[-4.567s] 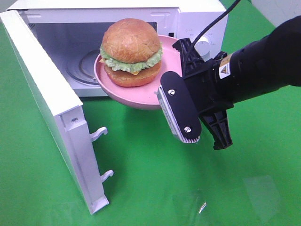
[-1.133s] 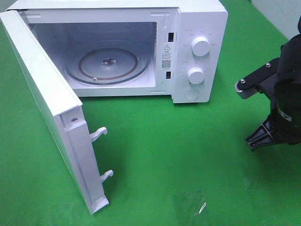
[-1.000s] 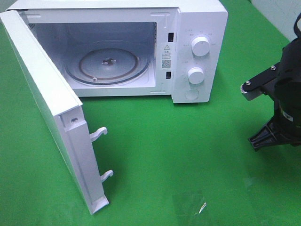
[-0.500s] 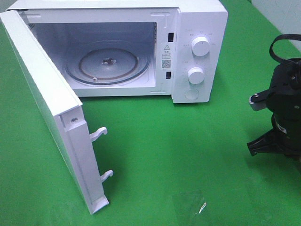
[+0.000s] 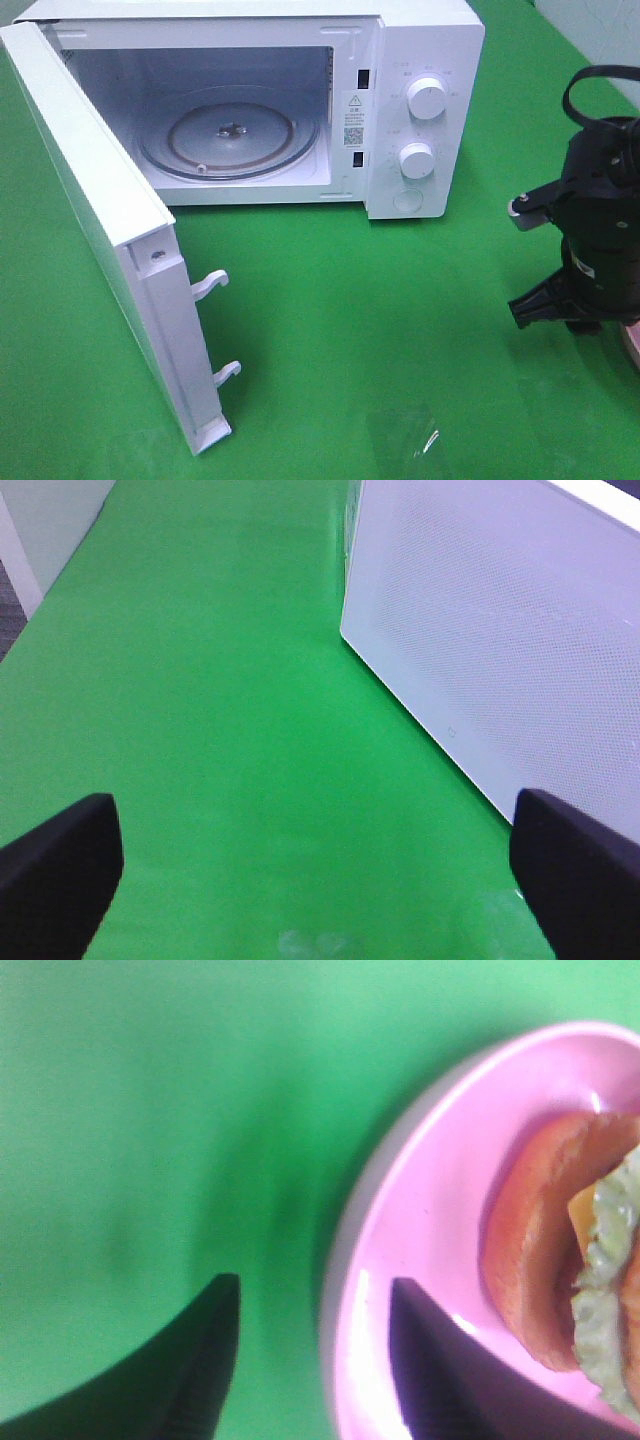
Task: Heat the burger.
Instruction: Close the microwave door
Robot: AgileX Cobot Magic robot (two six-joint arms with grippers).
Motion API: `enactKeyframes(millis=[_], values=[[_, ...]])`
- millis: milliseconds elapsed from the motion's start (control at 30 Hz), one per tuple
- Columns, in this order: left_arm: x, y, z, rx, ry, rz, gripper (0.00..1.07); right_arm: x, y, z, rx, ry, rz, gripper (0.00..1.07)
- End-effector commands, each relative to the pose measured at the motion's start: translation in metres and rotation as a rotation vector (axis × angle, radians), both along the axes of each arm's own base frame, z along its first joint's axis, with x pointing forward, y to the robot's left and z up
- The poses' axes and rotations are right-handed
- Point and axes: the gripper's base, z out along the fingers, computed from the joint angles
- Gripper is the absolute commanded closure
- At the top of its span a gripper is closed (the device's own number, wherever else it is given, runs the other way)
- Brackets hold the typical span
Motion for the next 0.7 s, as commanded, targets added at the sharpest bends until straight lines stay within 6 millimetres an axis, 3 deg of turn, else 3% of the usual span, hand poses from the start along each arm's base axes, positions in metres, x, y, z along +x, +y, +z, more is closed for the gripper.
enactKeyframes(millis=[33,67,100,133,167,200,233,267,333,433,700], values=[[0.0,0.0,0.0,-0.001,-0.004,0.001,0.06,-0.004,0.01,0.017,0.054,-0.035,0.037,0.5],[0.0,0.0,0.0,-0.001,-0.004,0.001,0.06,-0.012,0.022,0.036,0.13,-0.068,0.113,0.46],[0.0,0.0,0.0,-0.001,-0.004,0.001,0.06,-0.012,0.022,0.036,0.13,-0.068,0.113,0.46],[0.0,0.0,0.0,-0.001,-0.004,0.001,0.06,-0.022,0.03,0.057,0.194,-0.093,0.208,0.42],[0.0,0.0,0.0,-0.001,-0.004,0.001,0.06,-0.022,0.03,0.057,0.194,-0.093,0.208,0.42],[0.0,0.0,0.0,-0.001,-0.004,0.001,0.06,-0.035,0.036,0.077,0.267,-0.116,0.281,0.38],[0.0,0.0,0.0,-0.001,-0.004,0.001,0.06,-0.035,0.036,0.077,0.267,-0.116,0.281,0.38],[0.0,0.0,0.0,-0.001,-0.004,0.001,0.06,-0.05,0.039,0.094,0.325,-0.116,0.353,0.33],[0.0,0.0,0.0,-0.001,-0.004,0.001,0.06,-0.059,0.04,0.102,0.338,-0.11,0.403,0.31],[0.0,0.0,0.0,-0.001,-0.004,0.001,0.06,-0.088,0.034,0.125,0.339,-0.07,0.528,0.27],[0.0,0.0,0.0,-0.001,-0.004,0.001,0.06,-0.122,0.008,0.155,0.348,-0.098,0.594,0.28]])
